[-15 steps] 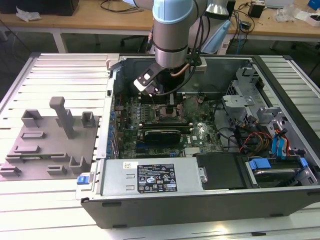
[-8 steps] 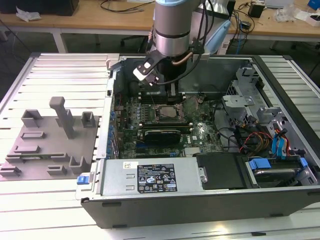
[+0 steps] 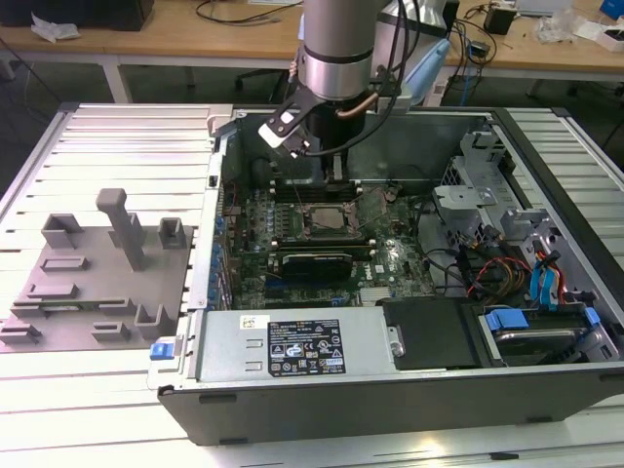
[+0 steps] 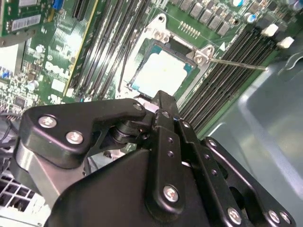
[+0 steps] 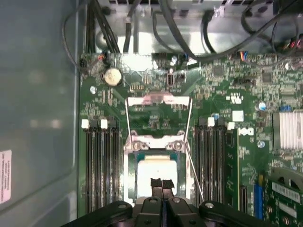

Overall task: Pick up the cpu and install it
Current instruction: 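Place the cpu into insertion slot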

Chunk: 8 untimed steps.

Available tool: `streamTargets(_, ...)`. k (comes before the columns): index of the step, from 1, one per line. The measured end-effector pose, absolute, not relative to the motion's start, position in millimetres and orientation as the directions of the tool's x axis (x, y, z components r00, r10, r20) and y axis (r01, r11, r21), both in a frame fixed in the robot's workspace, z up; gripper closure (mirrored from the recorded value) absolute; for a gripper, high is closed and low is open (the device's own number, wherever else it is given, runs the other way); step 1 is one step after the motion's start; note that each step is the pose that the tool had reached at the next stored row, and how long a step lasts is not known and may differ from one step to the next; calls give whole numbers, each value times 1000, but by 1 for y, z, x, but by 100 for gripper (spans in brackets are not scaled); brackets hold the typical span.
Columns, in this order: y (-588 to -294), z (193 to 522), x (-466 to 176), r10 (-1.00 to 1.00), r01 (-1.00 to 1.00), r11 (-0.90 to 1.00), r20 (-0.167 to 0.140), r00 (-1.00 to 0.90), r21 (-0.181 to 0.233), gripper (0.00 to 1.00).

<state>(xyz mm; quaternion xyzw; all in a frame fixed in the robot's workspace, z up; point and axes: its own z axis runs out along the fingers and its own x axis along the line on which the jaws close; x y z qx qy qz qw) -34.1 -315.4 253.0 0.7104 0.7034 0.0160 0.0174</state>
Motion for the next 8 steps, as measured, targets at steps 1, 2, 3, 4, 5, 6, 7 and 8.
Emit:
streamTargets(1, -315, 253, -34, 1000, 999, -10, -2, 10, 45, 89)
streamTargets(2, -315, 253, -34, 1000, 999, -10, -2, 10, 43, 89)
streamTargets(3, -315, 253, -34, 1000, 999, -10, -2, 10, 41, 89)
streamTargets(4, -315, 253, -34, 1000, 999, -10, -2, 10, 40, 89)
streamTargets(5, -315, 253, -34, 1000, 999, -10, -2, 10, 38, 89)
streamTargets(6, -315, 253, -34, 1000, 999, -10, -2, 10, 36, 89)
streamTargets(7, -315, 253, -34, 1000, 999, -10, -2, 10, 35, 89)
streamTargets(8, -315, 253, -34, 1000, 999, -10, -2, 10, 33, 89)
